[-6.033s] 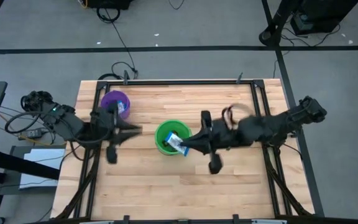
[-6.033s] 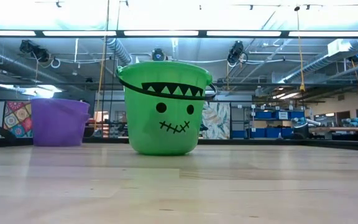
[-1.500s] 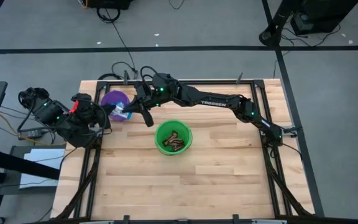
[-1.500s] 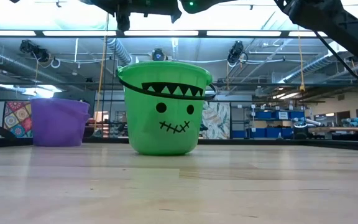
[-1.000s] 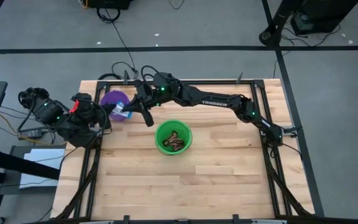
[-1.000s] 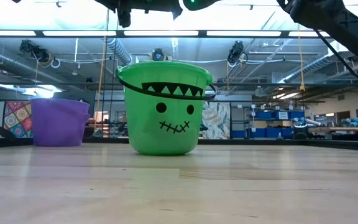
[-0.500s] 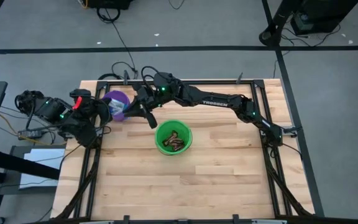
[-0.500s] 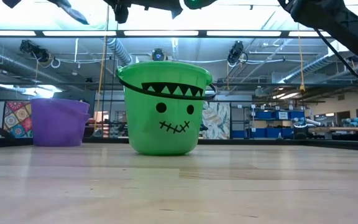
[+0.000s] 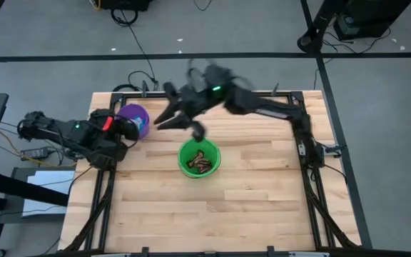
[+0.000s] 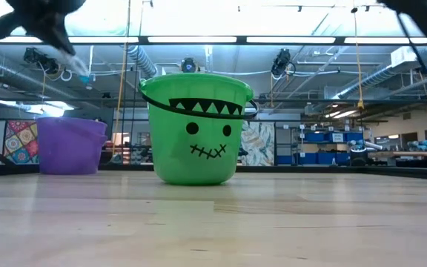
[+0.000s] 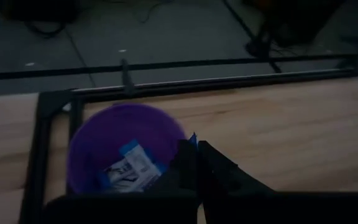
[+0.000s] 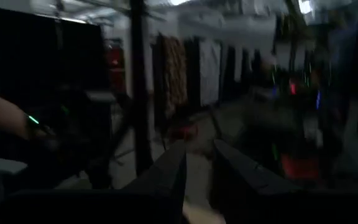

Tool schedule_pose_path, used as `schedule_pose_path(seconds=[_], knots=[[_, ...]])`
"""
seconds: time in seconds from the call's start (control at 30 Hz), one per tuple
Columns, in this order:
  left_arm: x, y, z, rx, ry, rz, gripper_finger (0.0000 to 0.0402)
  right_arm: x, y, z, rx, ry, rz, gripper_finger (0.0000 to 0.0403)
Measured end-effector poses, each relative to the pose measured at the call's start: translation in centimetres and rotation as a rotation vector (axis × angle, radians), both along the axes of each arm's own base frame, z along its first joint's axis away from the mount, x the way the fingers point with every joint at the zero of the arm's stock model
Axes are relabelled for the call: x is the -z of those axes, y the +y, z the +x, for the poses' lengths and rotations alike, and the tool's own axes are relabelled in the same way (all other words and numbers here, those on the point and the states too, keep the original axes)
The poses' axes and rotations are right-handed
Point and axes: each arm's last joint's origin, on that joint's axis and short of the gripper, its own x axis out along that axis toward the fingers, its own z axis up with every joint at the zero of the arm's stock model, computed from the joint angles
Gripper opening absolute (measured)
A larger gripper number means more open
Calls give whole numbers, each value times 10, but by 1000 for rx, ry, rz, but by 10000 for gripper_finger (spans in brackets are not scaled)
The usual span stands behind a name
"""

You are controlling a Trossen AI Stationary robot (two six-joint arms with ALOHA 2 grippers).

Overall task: Sort candy by brand, put in halloween buckets
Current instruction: Put the white chocolate bar into the violet bucket, then return to Home Position

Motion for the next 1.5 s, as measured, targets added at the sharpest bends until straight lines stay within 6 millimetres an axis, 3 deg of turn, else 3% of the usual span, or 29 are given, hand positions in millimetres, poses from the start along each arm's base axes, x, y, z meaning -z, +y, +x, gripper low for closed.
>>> schedule_pose_path(seconds=[0.17, 0.3, 0.4, 0.67, 0.83, 0.93, 1.3, 1.5], knots=[[23, 10, -10, -108, 12, 26, 0, -62, 21, -64, -40, -107, -64, 89], [41, 18, -13, -205, 42, 70, 0, -96, 40, -116, -31, -125, -101, 89], [55, 22, -12, -247, 61, 73, 0, -105, 55, -144, 17, -68, -113, 89], [86, 25, -6, -294, 42, 77, 0, -110, 98, -190, 105, 40, -165, 89], [91, 28, -4, -323, 24, 71, 3, -122, 112, -214, 133, 0, -152, 88], [90, 29, -4, -335, 19, 85, 25, -127, 116, -227, 151, -21, -141, 87], [87, 29, 2, -338, -57, 114, 224, -126, 130, -247, 172, 35, -149, 87], [66, 28, 12, -274, -109, 69, 261, -121, 135, -248, 218, 84, -165, 85]])
